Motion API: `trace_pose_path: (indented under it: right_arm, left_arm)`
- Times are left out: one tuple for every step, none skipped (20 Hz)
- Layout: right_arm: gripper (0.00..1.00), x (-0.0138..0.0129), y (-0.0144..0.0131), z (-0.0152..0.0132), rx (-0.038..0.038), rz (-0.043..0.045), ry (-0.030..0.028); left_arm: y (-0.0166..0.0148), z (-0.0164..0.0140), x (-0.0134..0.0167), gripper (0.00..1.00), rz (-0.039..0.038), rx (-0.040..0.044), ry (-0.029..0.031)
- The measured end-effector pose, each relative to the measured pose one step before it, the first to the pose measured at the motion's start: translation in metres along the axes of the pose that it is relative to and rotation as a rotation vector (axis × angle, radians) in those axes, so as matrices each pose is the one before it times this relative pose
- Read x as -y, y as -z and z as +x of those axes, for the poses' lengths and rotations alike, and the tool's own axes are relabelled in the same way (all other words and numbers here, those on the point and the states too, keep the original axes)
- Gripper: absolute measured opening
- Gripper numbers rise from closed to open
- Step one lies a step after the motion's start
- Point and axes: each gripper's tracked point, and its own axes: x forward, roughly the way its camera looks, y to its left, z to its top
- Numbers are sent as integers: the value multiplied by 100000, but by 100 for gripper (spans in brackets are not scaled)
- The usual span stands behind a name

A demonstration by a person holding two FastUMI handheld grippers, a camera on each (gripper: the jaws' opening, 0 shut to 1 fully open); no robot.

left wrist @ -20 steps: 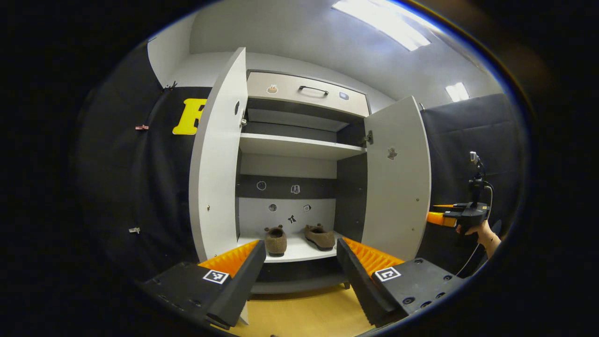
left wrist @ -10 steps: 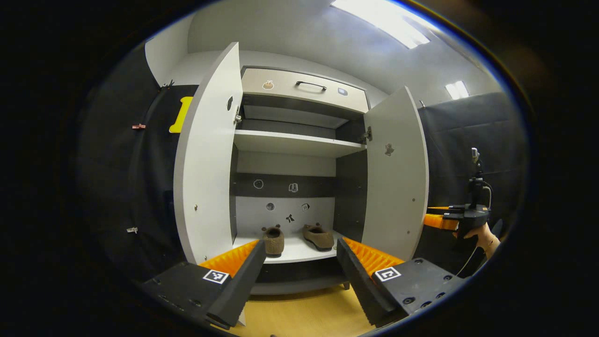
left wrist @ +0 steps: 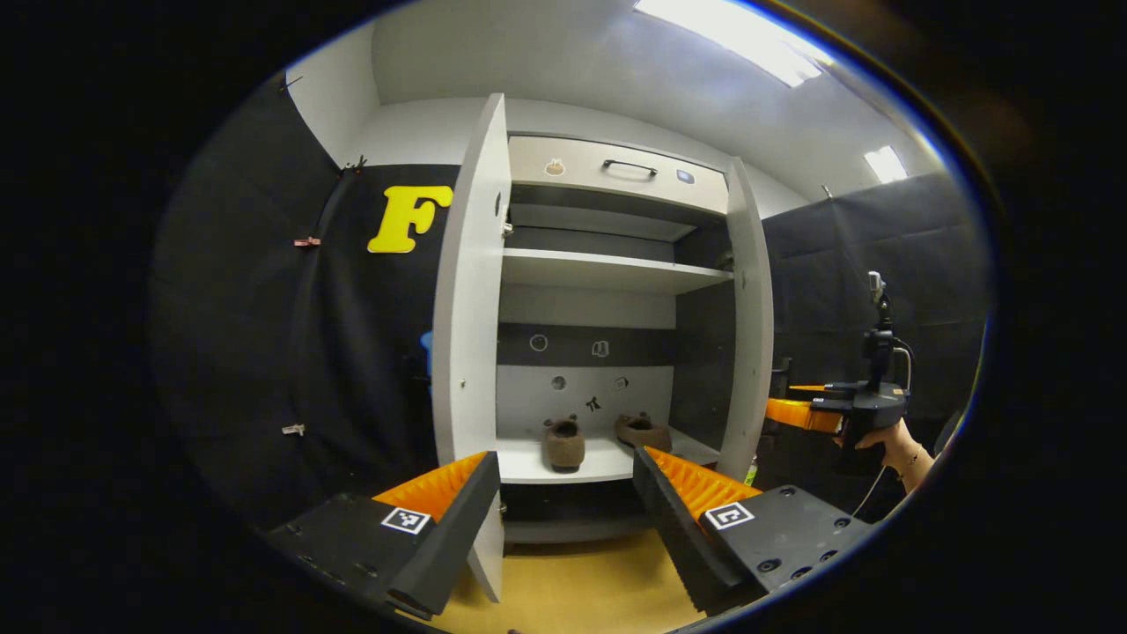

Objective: Grab one shoe with the right hand and put it into the shoe cabinet, grab the other shoe with the left hand and put it into the shoe cabinet; then close the right door with the right hand and the left door with the left hand.

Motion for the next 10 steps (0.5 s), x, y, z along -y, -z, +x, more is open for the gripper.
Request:
trace_pose_path:
  right_arm:
    - [95, -466, 94, 753, -151, -814, -800]
    - [96, -571, 24, 706, 3, -365, -998]
    - [96, -285, 45, 806, 154, -697, 839]
    - [96, -189, 93, 850, 130, -1277, 1052]
    - [95, -824, -69, 1253, 383, -1309, 1154]
    - [96, -688, -225, 1269, 375, -851, 1368]
    - [96, -284, 6, 699, 23, -298, 1415]
    - [95, -128, -25, 671, -17, 300, 1450]
    - [95, 195, 321, 150, 300, 225, 1280]
    - [95, -21, 193, 361, 166, 45, 1212]
  left_arm:
    - [208, -661, -770, 96, -227, -618, -2558]
    - [34, -512, -606, 96, -233, -348, -1817]
    - [113, -602, -658, 96, -268, -328, -2037]
    - [137, -639, -724, 96, -175, -436, -2190]
    - [140, -424, -676, 96, -134, -515, -2325]
    - [227, -545, -894, 96, -294, -499, -2499]
    - [165, -519, -785, 96, -534, -477, -2035]
    - [129, -462, -597, 96, -737, -409, -1633]
    - [63, -379, -552, 96, -868, -73, -1450]
    - [103, -340, -546, 97, -958, 188, -1032]
